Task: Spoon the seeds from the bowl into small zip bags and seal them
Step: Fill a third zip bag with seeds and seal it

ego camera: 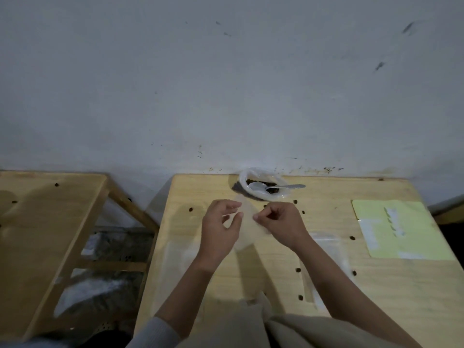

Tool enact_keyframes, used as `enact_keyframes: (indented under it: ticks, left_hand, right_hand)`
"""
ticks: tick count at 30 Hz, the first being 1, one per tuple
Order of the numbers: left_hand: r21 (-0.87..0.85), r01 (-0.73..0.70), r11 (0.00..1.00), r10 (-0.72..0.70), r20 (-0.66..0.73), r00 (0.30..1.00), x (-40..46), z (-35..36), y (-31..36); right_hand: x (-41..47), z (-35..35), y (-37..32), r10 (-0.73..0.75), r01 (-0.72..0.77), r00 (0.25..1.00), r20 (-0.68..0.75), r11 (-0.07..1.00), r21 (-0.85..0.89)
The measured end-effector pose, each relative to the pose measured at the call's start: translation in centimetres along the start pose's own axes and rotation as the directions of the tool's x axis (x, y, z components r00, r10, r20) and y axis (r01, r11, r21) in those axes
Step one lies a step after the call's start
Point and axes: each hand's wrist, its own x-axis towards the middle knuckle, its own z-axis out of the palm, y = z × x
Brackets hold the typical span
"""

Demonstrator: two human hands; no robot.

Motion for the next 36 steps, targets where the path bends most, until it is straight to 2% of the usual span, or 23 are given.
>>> enact_keyframes:
  ticks: [4, 12, 18, 26, 31, 36]
  left_hand:
    - [-0.107, 0.109, 0.988, -0.102, 0.073, 0.992, -0.1, 1.6, 1.7]
    - [-0.110, 0.219, 0.969, -0.220, 0.003, 0.975, -0.3, 2.4, 2.4]
    - [-0.104, 0.269, 0.958, -0.269, 0.009, 0.963, 0.0, 2.2, 2.9]
    - [-0.179, 0.363, 0.914, -0.372, -0.014, 0.928, -0.1, 3.0, 2.7]
    - [-0.241, 0.390, 0.889, -0.394, 0.032, 0.918, -0.2, 3.1, 3.3]
    - [-0.158, 0.388, 0.908, -0.382, 0.066, 0.922, -0.1, 2.9, 3.2]
  right_hand:
    - [-0.4, -0.6, 0.7, -0.045, 0.045, 0.999, -0.016, 0.998, 0.040]
    - [-1.4, -0.8, 0.9, -0.034, 0.034, 0.999, -0.002, 0.996, 0.080]
    - [-2.2, -0.6, 0.7, -0.022, 0.020, 1.000, 0.014, 0.992, 0.127]
    - [-2.8, -1.3, 0.8, 0.069, -0.052, 0.996, -0.060, 0.965, 0.256]
    - [-3.1, -2.4, 0.4, 0.043, -0.037, 0.999, -0.021, 0.969, 0.243]
    - [-3.2, -2.8, 0.6, 0.088, -0.093, 0.996, 0.032, 0.958, 0.270]
